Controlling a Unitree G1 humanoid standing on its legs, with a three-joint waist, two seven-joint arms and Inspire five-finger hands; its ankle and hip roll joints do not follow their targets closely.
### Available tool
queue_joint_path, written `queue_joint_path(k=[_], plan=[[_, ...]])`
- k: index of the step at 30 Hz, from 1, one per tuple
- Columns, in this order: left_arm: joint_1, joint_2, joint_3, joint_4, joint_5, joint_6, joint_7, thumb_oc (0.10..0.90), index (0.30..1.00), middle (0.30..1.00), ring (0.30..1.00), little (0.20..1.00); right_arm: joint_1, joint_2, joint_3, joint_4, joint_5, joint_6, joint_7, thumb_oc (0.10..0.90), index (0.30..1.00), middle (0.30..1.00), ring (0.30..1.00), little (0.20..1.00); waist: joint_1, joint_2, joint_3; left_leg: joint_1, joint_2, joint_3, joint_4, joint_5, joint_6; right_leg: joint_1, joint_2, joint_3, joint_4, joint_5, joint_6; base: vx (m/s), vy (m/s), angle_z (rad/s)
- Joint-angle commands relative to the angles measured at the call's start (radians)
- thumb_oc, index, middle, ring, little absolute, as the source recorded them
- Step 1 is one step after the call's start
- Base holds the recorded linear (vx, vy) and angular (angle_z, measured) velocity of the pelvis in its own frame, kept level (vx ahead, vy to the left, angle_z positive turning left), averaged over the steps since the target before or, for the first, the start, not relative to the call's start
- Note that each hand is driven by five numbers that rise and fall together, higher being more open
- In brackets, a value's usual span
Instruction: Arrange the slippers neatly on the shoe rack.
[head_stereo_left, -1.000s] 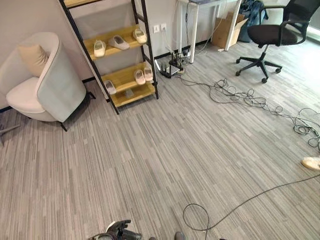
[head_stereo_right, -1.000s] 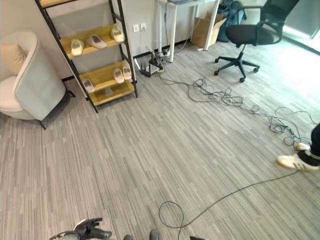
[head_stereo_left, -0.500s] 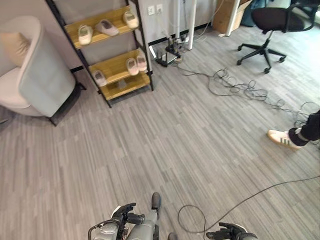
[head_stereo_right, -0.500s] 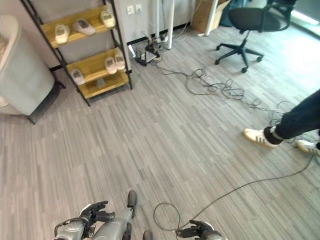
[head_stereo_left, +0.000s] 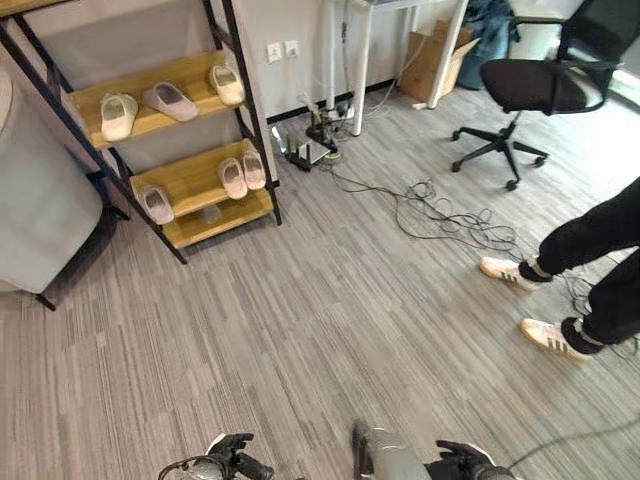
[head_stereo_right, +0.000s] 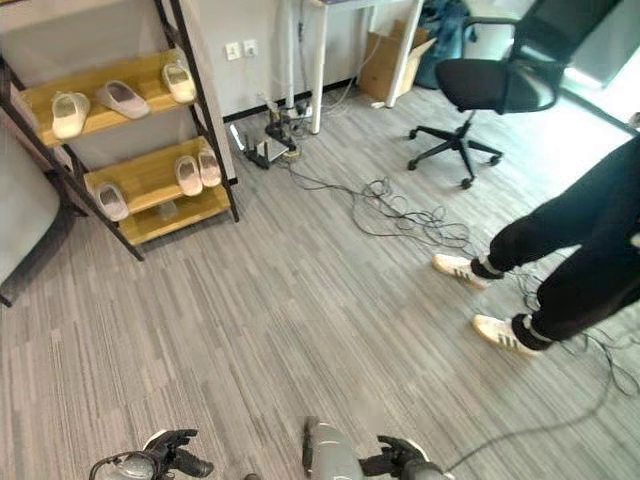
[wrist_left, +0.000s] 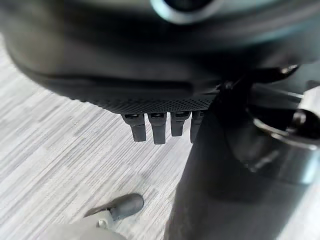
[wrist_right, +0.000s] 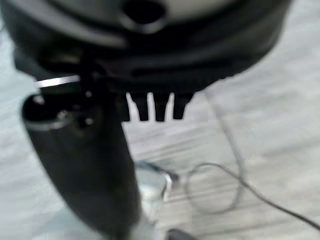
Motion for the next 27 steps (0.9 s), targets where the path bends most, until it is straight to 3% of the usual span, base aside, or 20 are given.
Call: queue_joint_path(k=[1,3,6,7,9,11,12,13,16,18,20,22,24,26,27], plan=[[0.056,-0.021,0.027,-0.002,0.001,-0.032,0.004,0.8,0.9,0.9,0.9,0.9,0.073,0.047,0.042,0.057,-0.045,0.012,0.026,0.8,0.9,0.9,0.9,0.9,0.002,-0.021,-0.035,-0.037,-0.11,0.015,0.045,-0.042,-0.027,0.132,-0.052,0.02,-0.162,0.029,0.068,0.25,-0.135,0.56],[0.063,-0.029,0.052,0.007,-0.036,-0.027,0.001,0.8,0.9,0.9,0.9,0.9,0.065,0.038,0.042,0.078,-0.056,0.012,0.027,0.8,0.9,0.9,0.9,0.9,0.008,-0.011,-0.047,-0.024,-0.081,-0.006,0.062,-0.035,-0.05,0.148,-0.038,-0.001,-0.129,0.036,0.051,0.31,-0.229,0.56],[0.063,-0.042,0.07,0.007,-0.096,-0.026,0.0,0.8,0.9,0.9,0.9,0.9,0.049,0.019,0.038,0.075,-0.056,0.002,0.021,0.8,0.9,0.9,0.9,0.9,0.015,-0.008,-0.037,-0.117,-0.052,0.01,0.276,0.049,-0.116,0.202,-0.039,-0.04,-0.121,-0.003,0.019,0.27,-0.243,0.65],[0.054,-0.041,0.075,-0.003,-0.115,-0.023,0.006,0.8,0.9,0.9,0.9,0.9,0.039,0.012,0.042,0.075,-0.061,0.001,0.014,0.8,0.9,0.9,0.9,0.9,0.016,-0.016,-0.023,-0.199,-0.035,0.052,0.409,0.085,-0.127,0.226,-0.052,-0.064,-0.116,-0.028,0.001,0.16,-0.215,0.83],[0.042,-0.036,0.081,-0.023,-0.148,-0.022,0.009,0.8,0.9,0.9,0.9,0.9,0.024,0.005,0.045,0.079,-0.054,0.003,0.004,0.8,0.9,0.9,0.9,0.9,0.027,-0.031,-0.006,-0.279,0.007,0.164,0.517,0.106,-0.12,0.277,-0.071,-0.108,-0.12,-0.064,-0.027,0.18,-0.219,0.97],[0.039,-0.033,0.093,-0.022,-0.174,-0.023,0.012,0.8,0.9,0.9,0.9,0.9,0.021,0.002,0.055,0.084,-0.074,0.002,-0.001,0.8,0.9,0.9,0.9,0.9,0.033,-0.03,-0.005,-0.313,0.071,0.278,0.483,0.084,-0.109,0.336,-0.076,-0.171,-0.129,-0.1,-0.037,0.22,-0.147,1.15],[0.038,-0.033,0.094,-0.022,-0.174,-0.023,0.012,0.8,0.9,0.9,0.9,0.9,0.021,0.003,0.055,0.084,-0.074,0.002,-0.001,0.8,0.9,0.9,0.9,0.9,0.031,-0.032,-0.008,-0.315,0.069,0.278,0.48,0.088,-0.109,0.333,-0.078,-0.172,-0.13,-0.099,-0.037,0.29,-0.078,0.94],[0.044,-0.029,0.106,-0.02,-0.189,-0.026,0.011,0.8,0.9,0.9,0.9,0.9,0.018,-0.004,0.061,0.089,-0.09,0.002,0.0,0.8,0.9,0.9,0.9,0.9,0.048,-0.037,-0.018,-0.339,0.071,0.324,0.399,0.059,-0.101,0.365,-0.08,-0.202,-0.143,-0.117,-0.037,0.18,-0.02,0.69],[0.053,-0.025,0.12,-0.009,-0.2,-0.024,0.011,0.8,0.9,0.9,0.9,0.9,0.013,-0.008,0.069,0.079,-0.102,0.0,0.001,0.8,0.9,0.9,0.9,0.9,0.068,-0.042,-0.024,-0.382,0.059,0.328,0.304,0.073,-0.102,0.412,-0.076,-0.221,-0.156,-0.14,-0.031,0.33,0.016,0.57],[0.053,-0.021,0.126,-0.012,-0.21,-0.027,0.014,0.8,0.9,0.9,0.9,0.9,0.002,-0.008,0.082,0.072,-0.115,-0.002,-0.002,0.8,0.9,0.9,0.9,0.9,0.099,-0.036,-0.023,-0.431,0.071,0.311,0.19,0.168,-0.123,0.465,-0.054,-0.223,-0.174,-0.166,-0.026,0.32,0.059,0.09],[0.049,-0.014,0.131,-0.008,-0.222,-0.029,0.018,0.8,0.9,0.9,0.9,0.9,-0.007,-0.001,0.096,0.071,-0.132,-0.001,-0.006,0.8,0.9,0.9,0.9,0.9,0.136,-0.05,-0.019,-0.48,0.085,0.301,0.085,0.217,-0.14,0.54,-0.051,-0.216,-0.21,-0.191,-0.015,0.41,0.111,0.0],[0.06,-0.016,0.146,0.004,-0.224,-0.024,0.01,0.8,0.9,0.9,0.9,0.9,-0.005,0.01,0.101,0.075,-0.144,-0.003,-0.001,0.8,0.9,0.9,0.9,0.9,0.145,-0.051,-0.039,-0.46,0.094,0.304,0.041,0.233,-0.14,0.569,-0.052,-0.204,-0.232,-0.193,-0.005,0.35,0.168,-0.12],[0.071,-0.014,0.152,0.009,-0.21,-0.02,0.008,0.8,0.9,0.9,0.9,0.9,0.009,0.018,0.104,0.084,-0.166,-0.002,0.006,0.8,0.9,0.9,0.9,0.9,0.146,-0.051,-0.063,-0.439,0.087,0.293,0.045,0.262,-0.136,0.577,-0.066,-0.201,-0.242,-0.191,0.009,0.39,0.249,-0.35],[0.073,-0.013,0.152,0.011,-0.2,-0.019,0.006,0.8,0.9,0.9,0.9,0.9,0.011,0.022,0.1,0.09,-0.17,0.001,0.008,0.8,0.9,0.9,0.9,0.9,0.146,-0.06,-0.073,-0.443,0.075,0.292,0.067,0.249,-0.129,0.581,-0.082,-0.194,-0.247,-0.187,0.02,0.32,0.229,-0.33],[0.071,-0.011,0.15,0.01,-0.194,-0.016,0.001,0.8,0.9,0.9,0.9,0.9,0.009,0.026,0.087,0.099,-0.162,0.006,0.013,0.8,0.9,0.9,0.9,0.9,0.147,-0.075,-0.086,-0.452,0.055,0.299,0.111,0.218,-0.113,0.576,-0.114,-0.187,-0.222,-0.18,0.044,0.33,0.252,-0.23]])
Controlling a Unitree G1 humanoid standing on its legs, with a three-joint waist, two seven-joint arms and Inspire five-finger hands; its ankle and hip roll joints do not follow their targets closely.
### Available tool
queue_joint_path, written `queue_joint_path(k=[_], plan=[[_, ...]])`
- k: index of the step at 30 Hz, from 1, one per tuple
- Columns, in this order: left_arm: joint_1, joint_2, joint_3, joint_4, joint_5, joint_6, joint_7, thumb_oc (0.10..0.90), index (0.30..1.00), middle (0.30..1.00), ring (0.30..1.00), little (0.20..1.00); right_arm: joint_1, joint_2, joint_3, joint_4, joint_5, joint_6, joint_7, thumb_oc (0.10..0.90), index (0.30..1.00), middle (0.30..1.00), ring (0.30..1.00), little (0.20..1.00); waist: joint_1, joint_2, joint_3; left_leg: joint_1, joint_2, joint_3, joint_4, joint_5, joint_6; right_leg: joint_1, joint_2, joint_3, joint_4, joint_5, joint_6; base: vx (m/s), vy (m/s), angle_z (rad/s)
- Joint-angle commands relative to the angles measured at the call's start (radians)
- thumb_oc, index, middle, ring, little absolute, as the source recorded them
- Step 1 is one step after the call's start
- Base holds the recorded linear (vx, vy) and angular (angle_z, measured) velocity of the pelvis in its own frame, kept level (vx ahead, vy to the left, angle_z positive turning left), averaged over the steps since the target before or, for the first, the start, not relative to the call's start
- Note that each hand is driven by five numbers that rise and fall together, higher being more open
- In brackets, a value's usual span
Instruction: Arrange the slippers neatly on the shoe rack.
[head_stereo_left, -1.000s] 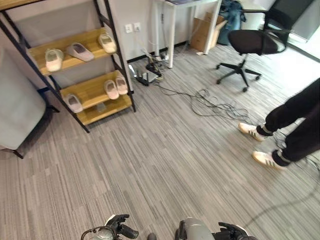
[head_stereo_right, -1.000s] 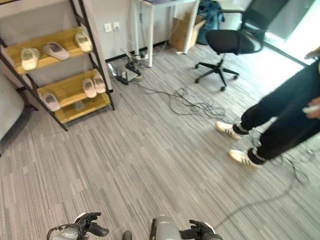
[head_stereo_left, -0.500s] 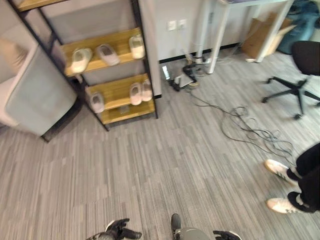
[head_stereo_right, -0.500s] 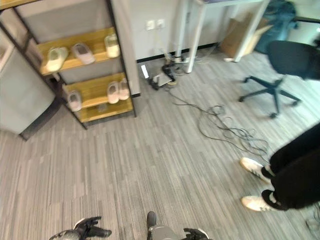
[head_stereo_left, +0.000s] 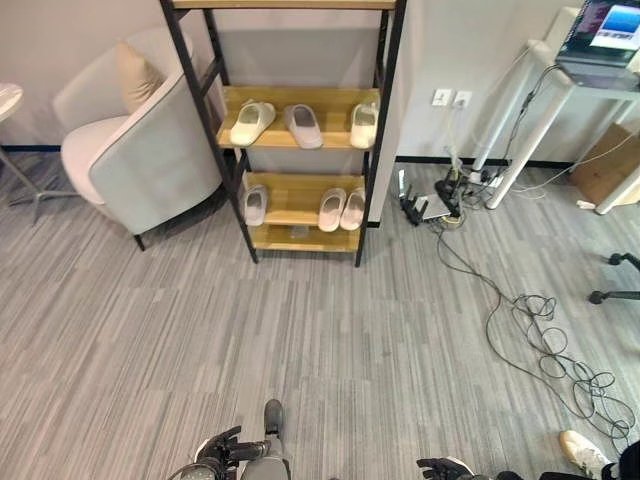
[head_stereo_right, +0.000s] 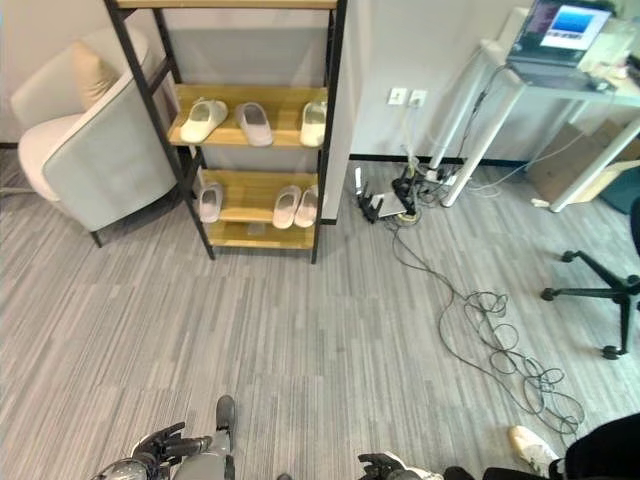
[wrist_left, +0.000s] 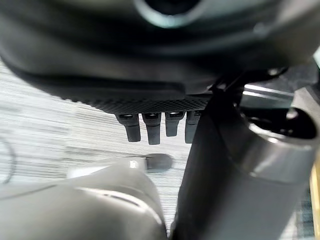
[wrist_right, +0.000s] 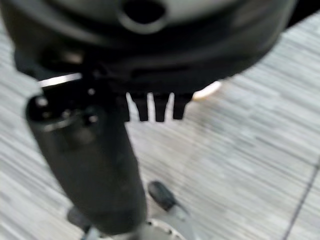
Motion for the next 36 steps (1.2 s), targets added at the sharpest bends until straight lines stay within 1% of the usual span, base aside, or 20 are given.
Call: queue_joint_path(k=[1,3,4,5,7,8,9,10,11,13,15,19,23,25,27,29,31,32,33,36], plan=[[0.024,0.024,-0.058,0.024,0.052,0.012,0.002,0.8,0.9,0.9,0.9,0.9,0.024,0.003,-0.033,-0.01,-0.008,0.005,0.021,0.8,0.9,0.9,0.9,0.9,0.018,-0.034,0.01,0.004,-0.028,0.002,0.091,-0.117,0.012,-0.002,-0.209,0.156,0.141,-0.04,0.178,0.46,0.413,-0.06],[0.003,0.032,-0.063,0.002,0.041,0.012,0.0,0.8,0.9,0.9,0.9,0.9,0.022,0.003,-0.043,0.0,-0.006,0.011,0.028,0.8,0.9,0.9,0.9,0.9,0.003,-0.029,0.029,0.037,-0.064,0.014,0.113,-0.175,0.057,-0.117,-0.261,0.152,0.389,0.106,0.222,0.25,0.292,0.28],[0.003,0.032,-0.063,0.002,0.041,0.012,0.0,0.8,0.9,0.9,0.9,0.9,0.022,0.003,-0.043,0.0,-0.006,0.011,0.028,0.8,0.9,0.9,0.9,0.9,0.003,-0.029,0.028,0.036,-0.064,0.015,0.114,-0.175,0.057,-0.117,-0.26,0.152,0.389,0.106,0.222,0.24,0.235,0.3],[-0.008,0.037,-0.067,-0.008,0.035,0.011,0.004,0.8,0.9,0.9,0.9,0.9,0.023,0.004,-0.051,-0.011,0.001,0.013,0.027,0.8,0.9,0.9,0.9,0.9,-0.016,-0.007,0.049,0.087,-0.079,0.006,0.106,-0.201,0.082,-0.188,-0.277,0.141,0.526,0.193,0.216,0.27,0.221,0.21],[-0.01,0.04,-0.068,-0.007,0.028,0.011,0.001,0.8,0.9,0.9,0.9,0.9,0.029,0.006,-0.057,-0.018,0.012,0.009,0.024,0.8,0.9,0.9,0.9,0.9,-0.038,0.023,0.062,0.144,-0.083,-0.013,0.085,-0.218,0.093,-0.268,-0.25,0.144,0.602,0.172,0.186,0.36,0.225,0.44],[-0.01,0.04,-0.071,-0.008,0.031,0.009,0.001,0.8,0.9,0.9,0.9,0.9,0.035,0.006,-0.056,-0.023,0.016,0.006,0.022,0.8,0.9,0.9,0.9,0.9,-0.057,0.026,0.077,0.183,-0.097,-0.031,0.074,-0.232,0.093,-0.299,-0.227,0.151,0.594,0.127,0.174,0.26,0.1,0.65],[-0.01,0.04,-0.071,-0.008,0.031,0.009,0.001,0.8,0.9,0.9,0.9,0.9,0.035,0.006,-0.056,-0.023,0.016,0.006,0.022,0.8,0.9,0.9,0.9,0.9,-0.057,0.028,0.076,0.182,-0.096,-0.032,0.074,-0.231,0.093,-0.3,-0.225,0.15,0.591,0.129,0.174,0.37,0.051,0.66],[-0.009,0.039,-0.078,-0.011,0.043,0.005,-0.003,0.8,0.9,0.9,0.9,0.9,0.04,0.006,-0.056,-0.026,0.025,0.004,0.021,0.8,0.9,0.9,0.9,0.9,-0.079,0.031,0.083,0.219,-0.111,-0.052,0.068,-0.252,0.091,-0.339,-0.185,0.162,0.502,0.077,0.164,0.34,0.004,0.62],[-0.009,0.038,-0.085,-0.009,0.052,0.003,-0.003,0.8,0.9,0.9,0.9,0.9,0.041,0.007,-0.056,-0.026,0.031,0.002,0.019,0.8,0.9,0.9,0.9,0.9,-0.093,0.027,0.088,0.241,-0.122,-0.066,0.066,-0.266,0.091,-0.347,-0.169,0.176,0.453,0.072,0.162,0.5,-0.029,0.4],[-0.011,0.03,-0.098,-0.002,0.067,-0.001,-0.002,0.8,0.9,0.9,0.9,0.9,0.047,0.007,-0.053,-0.029,0.035,0.0,0.018,0.8,0.9,0.9,0.9,0.9,-0.129,0.015,0.098,0.296,-0.155,-0.105,0.062,-0.301,0.088,-0.374,-0.137,0.242,0.266,0.1,0.171,0.4,-0.055,0.36],[-0.015,0.026,-0.105,0.004,0.077,-0.004,0.003,0.8,0.9,0.9,0.9,0.9,0.045,0.01,-0.047,-0.031,0.034,0.003,0.021,0.8,0.9,0.9,0.9,0.9,-0.153,0.014,0.103,0.331,-0.168,-0.129,0.059,-0.326,0.087,-0.413,-0.128,0.288,0.177,0.143,0.186,0.33,-0.052,0.7],[-0.008,0.014,-0.114,0.008,0.086,-0.003,-0.002,0.8,0.9,0.9,0.9,0.9,0.053,0.01,-0.039,-0.029,0.018,0.007,0.022,0.8,0.9,0.9,0.9,0.9,-0.166,0.015,0.085,0.386,-0.175,-0.165,0.067,-0.366,0.081,-0.421,-0.139,0.26,0.138,0.165,0.189,0.29,-0.119,0.53],[0.018,0.003,-0.105,0.017,0.086,-0.001,-0.003,0.8,0.9,0.9,0.9,0.9,0.071,0.003,-0.054,-0.025,0.033,0.004,0.022,0.8,0.9,0.9,0.9,0.9,-0.168,0.029,0.028,0.44,-0.137,-0.185,0.053,-0.355,0.052,-0.361,-0.108,0.265,0.152,0.164,0.15,0.28,-0.193,0.43],[0.02,-0.003,-0.104,0.013,0.08,-0.002,-0.001,0.8,0.9,0.9,0.9,0.9,0.068,0.0,-0.063,-0.023,0.05,0.001,0.02,0.8,0.9,0.9,0.9,0.9,-0.167,0.039,0.019,0.432,-0.117,-0.185,0.095,-0.328,0.024,-0.333,-0.093,0.252,0.164,0.143,0.132,0.22,-0.193,0.26],[0.021,-0.006,-0.106,0.008,0.069,-0.002,-0.005,0.8,0.9,0.9,0.9,0.9,0.068,-0.004,-0.062,-0.029,0.054,-0.002,0.022,0.8,0.9,0.9,0.9,0.9,-0.164,0.039,0.021,0.391,-0.101,-0.176,0.22,-0.267,-0.019,-0.287,-0.085,0.246,0.166,0.112,0.11,0.18,-0.176,0.2],[0.01,-0.005,-0.111,-0.009,0.055,-0.001,0.004,0.8,0.9,0.9,0.9,0.9,0.063,-0.01,-0.058,-0.036,0.053,-0.002,0.018,0.8,0.9,0.9,0.9,0.9,-0.154,0.018,0.044,0.278,-0.093,-0.161,0.446,-0.185,-0.054,-0.247,-0.099,0.243,0.165,0.09,0.09,0.15,-0.183,0.26],[0.006,-0.004,-0.113,-0.021,0.049,-0.003,0.012,0.8,0.9,0.9,0.9,0.9,0.062,-0.012,-0.056,-0.035,0.061,0.0,0.013,0.8,0.9,0.9,0.9,0.9,-0.139,0.0,0.058,0.225,-0.076,-0.118,0.535,-0.172,-0.047,-0.205,-0.107,0.244,0.152,0.073,0.073,0.13,-0.135,-0.03],[0.006,-0.004,-0.113,-0.021,0.049,-0.003,0.012,0.8,0.9,0.9,0.9,0.9,0.062,-0.012,-0.056,-0.035,0.061,0.0,0.013,0.8,0.9,0.9,0.9,0.9,-0.139,0.001,0.059,0.225,-0.074,-0.118,0.538,-0.174,-0.047,-0.204,-0.106,0.244,0.152,0.073,0.073,0.2,-0.085,-0.17],[0.007,-0.008,-0.119,-0.029,0.049,-0.008,0.021,0.8,0.9,0.9,0.9,0.9,0.069,-0.014,-0.051,-0.031,0.063,-0.002,0.007,0.8,0.9,0.9,0.9,0.9,-0.124,-0.009,0.063,0.171,-0.053,-0.082,0.509,-0.19,-0.028,-0.164,-0.111,0.245,0.135,0.059,0.066,0.22,-0.031,-0.11],[0.017,-0.011,-0.121,-0.029,0.046,-0.013,0.025,0.8,0.9,0.9,0.9,0.9,0.08,-0.013,-0.055,-0.017,0.065,-0.004,0.005,0.8,0.9,0.9,0.9,0.9,-0.099,-0.011,0.069,0.147,-0.058,-0.094,0.34,-0.243,-0.005,-0.129,-0.108,0.251,0.117,0.036,0.078,0.24,0.022,-0.02]])
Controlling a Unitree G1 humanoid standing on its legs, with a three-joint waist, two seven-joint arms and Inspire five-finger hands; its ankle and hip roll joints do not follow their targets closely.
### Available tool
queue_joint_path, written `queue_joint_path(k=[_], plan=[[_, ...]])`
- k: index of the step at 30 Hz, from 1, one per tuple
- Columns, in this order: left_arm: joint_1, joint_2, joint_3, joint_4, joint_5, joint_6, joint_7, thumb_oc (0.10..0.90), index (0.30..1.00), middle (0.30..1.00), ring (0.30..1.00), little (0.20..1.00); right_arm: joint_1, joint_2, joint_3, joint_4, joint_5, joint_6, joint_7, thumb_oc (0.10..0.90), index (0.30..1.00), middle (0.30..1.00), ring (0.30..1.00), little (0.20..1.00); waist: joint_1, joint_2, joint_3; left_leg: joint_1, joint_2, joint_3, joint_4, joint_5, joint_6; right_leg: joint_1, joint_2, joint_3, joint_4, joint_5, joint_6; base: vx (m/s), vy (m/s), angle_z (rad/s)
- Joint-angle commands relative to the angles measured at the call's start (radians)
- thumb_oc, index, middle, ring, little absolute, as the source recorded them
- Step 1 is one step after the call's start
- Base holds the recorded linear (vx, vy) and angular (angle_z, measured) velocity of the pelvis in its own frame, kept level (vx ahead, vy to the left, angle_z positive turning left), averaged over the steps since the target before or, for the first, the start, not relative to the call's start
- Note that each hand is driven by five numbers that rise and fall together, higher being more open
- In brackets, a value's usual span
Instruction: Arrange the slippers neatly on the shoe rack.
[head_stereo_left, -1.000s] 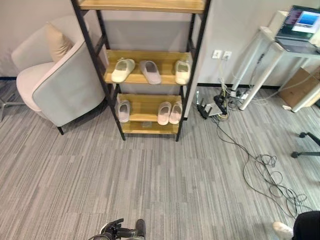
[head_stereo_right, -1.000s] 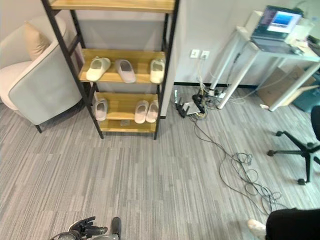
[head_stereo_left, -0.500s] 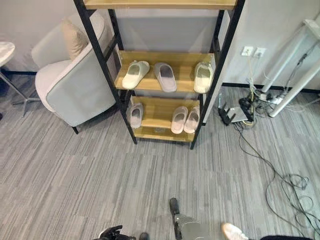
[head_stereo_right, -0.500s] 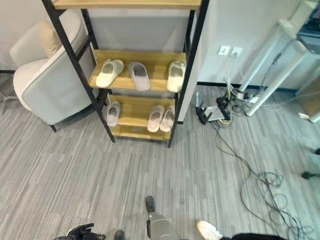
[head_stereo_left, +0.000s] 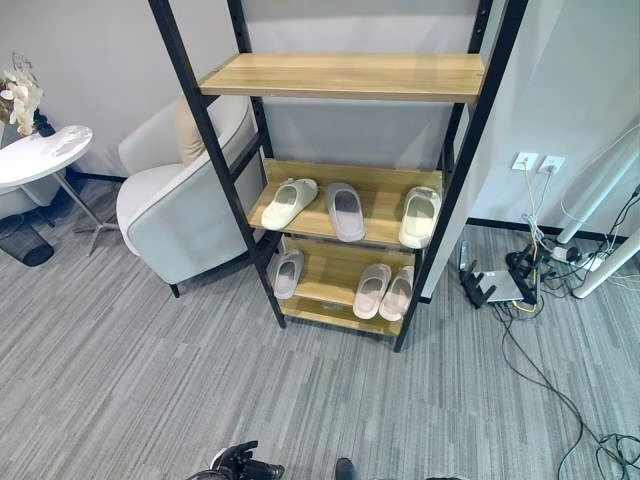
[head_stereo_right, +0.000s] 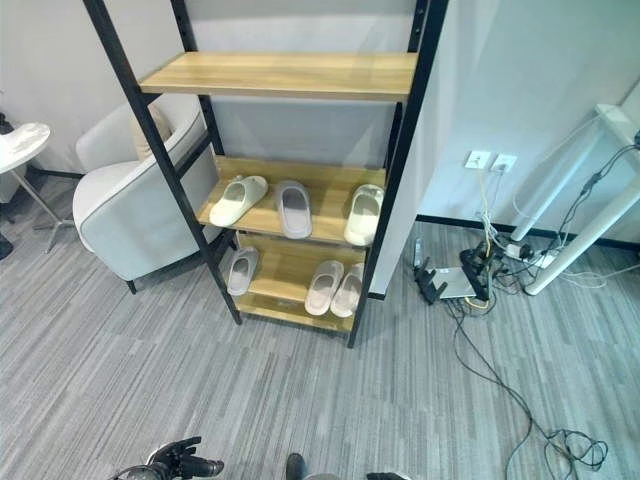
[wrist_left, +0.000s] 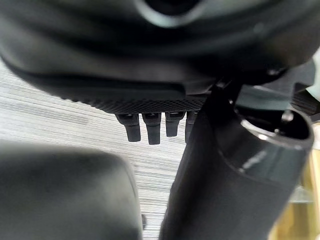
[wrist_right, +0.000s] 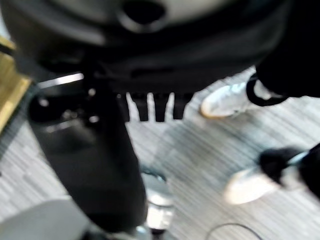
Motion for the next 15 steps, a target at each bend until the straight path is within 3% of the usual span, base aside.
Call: queue_joint_path(k=[1,2,3,5,9,13,15], plan=[[0.029,0.027,-0.013,-0.025,-0.01,-0.023,0.024,0.8,0.9,0.9,0.9,0.9,0.018,-0.005,0.0,-0.01,0.027,-0.022,-0.011,0.8,0.9,0.9,0.9,0.9,0.007,-0.021,0.042,0.012,-0.028,0.009,-0.121,0.012,0.078,0.049,-0.045,0.057,0.044,-0.097,0.159,0.25,0.072,-0.2],[0.026,0.027,-0.021,-0.021,-0.002,-0.023,0.025,0.8,0.9,0.9,0.9,0.9,0.018,-0.006,-0.003,0.002,0.024,-0.018,-0.012,0.8,0.9,0.9,0.9,0.9,0.028,-0.013,0.05,-0.024,-0.036,-0.041,-0.285,0.066,0.074,0.085,-0.028,0.068,0.036,-0.121,0.164,0.24,0.085,-0.11],[0.022,0.027,-0.027,-0.016,0.005,-0.023,0.028,0.8,0.9,0.9,0.9,0.9,0.019,-0.006,-0.007,0.012,0.025,-0.016,-0.012,0.8,0.9,0.9,0.9,0.9,0.031,-0.009,0.05,-0.047,-0.033,-0.058,-0.316,0.1,0.068,0.094,-0.021,0.08,0.037,-0.13,0.165,0.24,0.085,-0.07],[0.024,0.03,-0.026,-0.005,0.013,-0.021,0.022,0.8,0.9,0.9,0.9,0.9,0.03,-0.001,-0.023,0.022,0.043,-0.016,-0.009,0.8,0.9,0.9,0.9,0.9,0.028,-0.004,0.041,-0.035,-0.026,-0.06,-0.375,0.11,0.068,0.109,-0.016,0.104,0.045,-0.147,0.167,0.21,0.12,-0.46],[0.032,0.033,-0.031,-0.005,0.041,-0.02,0.017,0.8,0.9,0.9,0.9,0.9,0.052,0.005,-0.06,0.044,0.065,-0.014,-0.006,0.8,0.9,0.9,0.9,0.9,0.011,-0.002,0.018,0.007,-0.043,-0.057,-0.383,0.089,0.081,0.097,-0.036,0.124,0.072,-0.147,0.182,0.16,0.166,-0.75],[0.033,0.053,-0.043,-0.025,0.067,-0.027,0.007,0.8,0.9,0.9,0.9,0.9,0.066,0.013,-0.113,0.059,0.132,-0.009,0.009,0.8,0.9,0.9,0.9,0.9,-0.014,-0.006,-0.01,0.038,-0.067,-0.001,-0.36,0.03,0.113,0.08,-0.074,0.172,0.087,-0.133,0.214,0.1,0.166,-0.4],[0.033,0.053,-0.043,-0.025,0.067,-0.027,0.007,0.8,0.9,0.9,0.9,0.9,0.066,0.013,-0.113,0.059,0.132,-0.009,0.009,0.8,0.9,0.9,0.9,0.9,-0.013,-0.006,-0.01,0.038,-0.067,0.0,-0.36,0.029,0.113,0.08,-0.074,0.173,0.087,-0.133,0.214,0.04,0.07,-0.35]])
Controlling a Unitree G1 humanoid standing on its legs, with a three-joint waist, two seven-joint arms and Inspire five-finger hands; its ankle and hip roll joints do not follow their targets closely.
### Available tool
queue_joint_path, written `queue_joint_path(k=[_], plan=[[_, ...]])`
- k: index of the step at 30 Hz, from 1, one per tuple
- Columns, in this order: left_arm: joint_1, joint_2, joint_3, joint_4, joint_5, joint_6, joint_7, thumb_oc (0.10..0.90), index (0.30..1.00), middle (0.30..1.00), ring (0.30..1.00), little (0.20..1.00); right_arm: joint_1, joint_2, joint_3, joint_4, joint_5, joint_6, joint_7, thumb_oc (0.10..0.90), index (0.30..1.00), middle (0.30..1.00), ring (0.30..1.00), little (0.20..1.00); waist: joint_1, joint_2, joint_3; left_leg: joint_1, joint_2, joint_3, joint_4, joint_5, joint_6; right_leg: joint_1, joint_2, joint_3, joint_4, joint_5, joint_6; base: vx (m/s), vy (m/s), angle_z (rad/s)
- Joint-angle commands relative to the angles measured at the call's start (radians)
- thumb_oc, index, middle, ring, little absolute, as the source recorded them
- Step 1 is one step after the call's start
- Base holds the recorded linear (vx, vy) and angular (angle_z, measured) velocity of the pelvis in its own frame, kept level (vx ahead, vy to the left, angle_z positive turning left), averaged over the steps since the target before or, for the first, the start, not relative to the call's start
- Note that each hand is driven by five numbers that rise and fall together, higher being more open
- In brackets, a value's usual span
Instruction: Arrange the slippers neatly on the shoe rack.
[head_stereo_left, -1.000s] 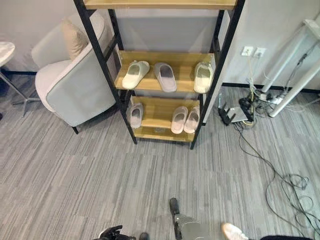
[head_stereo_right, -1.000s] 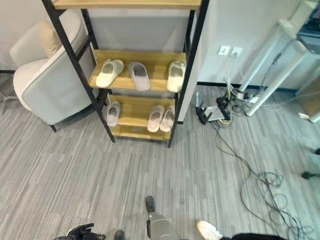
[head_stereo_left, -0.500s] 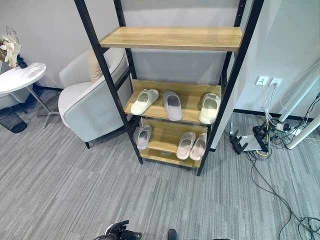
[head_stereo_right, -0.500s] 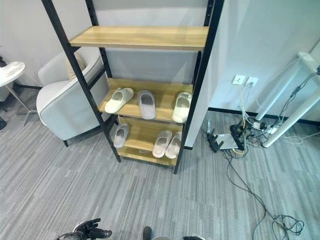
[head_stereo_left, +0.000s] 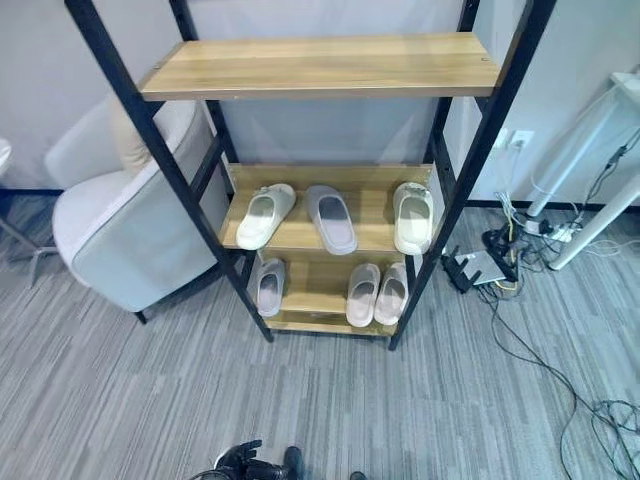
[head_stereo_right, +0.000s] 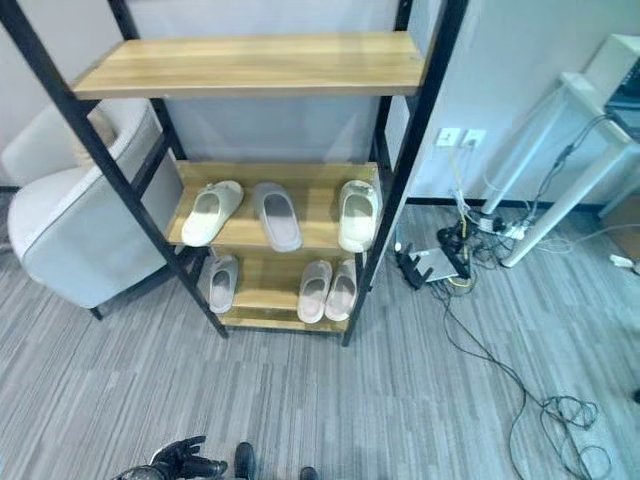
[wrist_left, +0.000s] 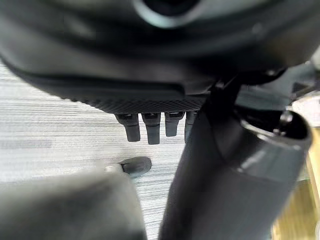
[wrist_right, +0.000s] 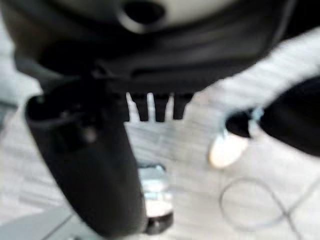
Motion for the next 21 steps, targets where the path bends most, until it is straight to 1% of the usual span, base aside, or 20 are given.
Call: queue_joint_path(k=[1,2,3,5,7,8,10,12,13,14,15,16,17,18,19,21], plan=[[0.012,0.035,0.009,-0.006,0.048,-0.025,0.009,0.8,0.9,0.9,0.9,0.9,0.012,0.001,0.005,0.002,0.039,-0.005,0.008,0.8,0.9,0.9,0.9,0.9,0.012,-0.062,-0.032,-0.052,-0.039,0.008,0.184,-0.168,0.01,0.013,-0.084,0.008,0.025,-0.005,0.094,0.04,0.127,-0.18],[0.011,0.041,0.0,-0.011,0.065,-0.026,0.007,0.8,0.9,0.9,0.9,0.9,0.009,-0.001,0.002,0.0,0.039,-0.003,0.01,0.8,0.9,0.9,0.9,0.9,0.009,-0.061,-0.032,-0.052,-0.044,0.024,0.197,-0.186,0.018,0.003,-0.089,0.026,0.037,-0.006,0.102,0.04,0.17,-0.1],[0.012,0.044,-0.001,-0.014,0.073,-0.028,0.008,0.8,0.9,0.9,0.9,0.9,0.004,-0.003,0.003,-0.004,0.035,-0.003,0.008,0.8,0.9,0.9,0.9,0.9,0.006,-0.061,-0.031,-0.05,-0.046,0.035,0.201,-0.195,0.023,-0.006,-0.093,0.031,0.043,-0.003,0.107,0.02,0.153,-0.12],[0.008,0.048,-0.002,-0.017,0.073,-0.027,0.009,0.8,0.9,0.9,0.9,0.9,-0.011,-0.007,-0.003,-0.017,0.041,-0.006,0.004,0.8,0.9,0.9,0.9,0.9,0.006,-0.057,-0.023,-0.045,-0.044,0.057,0.199,-0.203,0.035,-0.043,-0.096,0.039,0.095,0.009,0.126,-0.02,0.1,-0.32],[0.002,0.054,0.003,-0.016,0.076,-0.025,0.01,0.8,0.9,0.9,0.9,0.9,-0.029,-0.011,-0.005,-0.037,0.044,-0.009,0.0,0.8,0.9,0.9,0.9,0.9,0.002,-0.051,-0.01,-0.034,-0.042,0.075,0.189,-0.206,0.045,-0.088,-0.098,0.028,0.176,0.018,0.15,-0.01,0.078,-0.42],[0.002,0.057,0.003,-0.013,0.081,-0.025,0.012,0.8,0.9,0.9,0.9,0.9,-0.034,-0.012,-0.003,-0.049,0.041,-0.012,-0.001,0.8,0.9,0.9,0.9,0.9,-0.003,-0.051,-0.004,-0.024,-0.043,0.083,0.185,-0.211,0.048,-0.116,-0.104,0.013,0.211,0.04,0.16,0.04,0.033,-0.47],[0.001,0.059,0.003,-0.011,0.083,-0.025,0.013,0.8,0.9,0.9,0.9,0.9,-0.039,-0.013,-0.001,-0.053,0.038,-0.012,-0.002,0.8,0.9,0.9,0.9,0.9,-0.007,-0.05,0.0,-0.016,-0.044,0.085,0.184,-0.215,0.048,-0.134,-0.111,0.002,0.222,0.049,0.164,0.04,0.003,-0.3],[0.001,0.064,0.002,-0.008,0.086,-0.024,0.011,0.8,0.9,0.9,0.9,0.9,-0.046,-0.018,0.005,-0.058,0.027,-0.011,-0.006,0.8,0.9,0.9,0.9,0.9,-0.014,-0.046,0.005,0.008,-0.047,0.086,0.181,-0.229,0.047,-0.174,-0.124,-0.035,0.194,0.061,0.161,0.1,-0.039,-0.04],[-0.002,0.066,-0.004,-0.008,0.093,-0.026,0.007,0.8,0.9,0.9,0.9,0.9,-0.049,-0.024,0.004,-0.056,0.026,-0.012,-0.009,0.8,0.9,0.9,0.9,0.9,-0.025,-0.047,0.007,0.024,-0.056,0.078,0.184,-0.239,0.046,-0.188,-0.124,-0.056,0.139,0.069,0.154,0.15,-0.067,-0.2],[0.003,0.066,-0.005,-0.006,0.095,-0.029,0.006,0.8,0.9,0.9,0.9,0.9,-0.047,-0.026,0.006,-0.055,0.026,-0.012,-0.007,0.8,0.9,0.9,0.9,0.9,-0.034,-0.046,0.006,0.04,-0.062,0.07,0.182,-0.245,0.047,-0.198,-0.112,-0.053,0.117,0.075,0.149,0.11,-0.055,-0.23],[0.003,0.066,-0.005,-0.006,0.095,-0.029,0.006,0.8,0.9,0.9,0.9,0.9,-0.047,-0.026,0.006,-0.055,0.026,-0.012,-0.007,0.8,0.9,0.9,0.9,0.9,-0.034,-0.046,0.006,0.04,-0.062,0.07,0.182,-0.245,0.047,-0.198,-0.112,-0.054,0.117,0.075,0.149,0.1,-0.068,0.06],[0.003,0.066,-0.006,0.0,0.098,-0.03,0.001,0.8,0.9,0.9,0.9,0.9,-0.037,-0.03,0.0,-0.048,0.032,-0.012,-0.009,0.8,0.9,0.9,0.9,0.9,-0.041,-0.053,-0.002,0.041,-0.071,0.057,0.194,-0.252,0.045,-0.165,-0.111,-0.028,0.049,0.072,0.14,0.05,-0.051,0.23],[0.003,0.066,-0.006,0.0,0.098,-0.03,0.001,0.8,0.9,0.9,0.9,0.9,-0.037,-0.03,0.0,-0.048,0.032,-0.012,-0.009,0.8,0.9,0.9,0.9,0.9,-0.04,-0.053,-0.001,0.042,-0.071,0.057,0.194,-0.252,0.045,-0.164,-0.111,-0.028,0.048,0.073,0.14,0.11,-0.124,0.48],[0.008,0.065,0.006,0.004,0.091,-0.03,0.003,0.8,0.9,0.9,0.9,0.9,-0.035,-0.028,0.006,-0.042,0.031,-0.013,-0.007,0.8,0.9,0.9,0.9,0.9,-0.033,-0.054,-0.017,0.054,-0.066,0.054,0.175,-0.244,0.036,-0.128,-0.098,-0.022,0.015,0.08,0.13,0.06,-0.073,0.44],[0.008,0.065,0.006,0.004,0.091,-0.03,0.003,0.8,0.9,0.9,0.9,0.9,-0.035,-0.028,0.007,-0.042,0.031,-0.013,-0.007,0.8,0.9,0.9,0.9,0.9,-0.033,-0.054,-0.017,0.055,-0.066,0.055,0.174,-0.243,0.036,-0.127,-0.098,-0.022,0.014,0.08,0.13,0.07,-0.109,0.29],[0.014,0.06,0.01,0.002,0.09,-0.031,0.004,0.8,0.9,0.9,0.9,0.9,-0.032,-0.031,0.012,-0.052,0.036,-0.019,-0.011,0.8,0.9,0.9,0.9,0.9,-0.023,-0.052,-0.037,0.069,-0.056,0.048,0.147,-0.231,0.027,-0.085,-0.089,-0.026,-0.031,0.084,0.117,0.08,-0.126,0.06]])
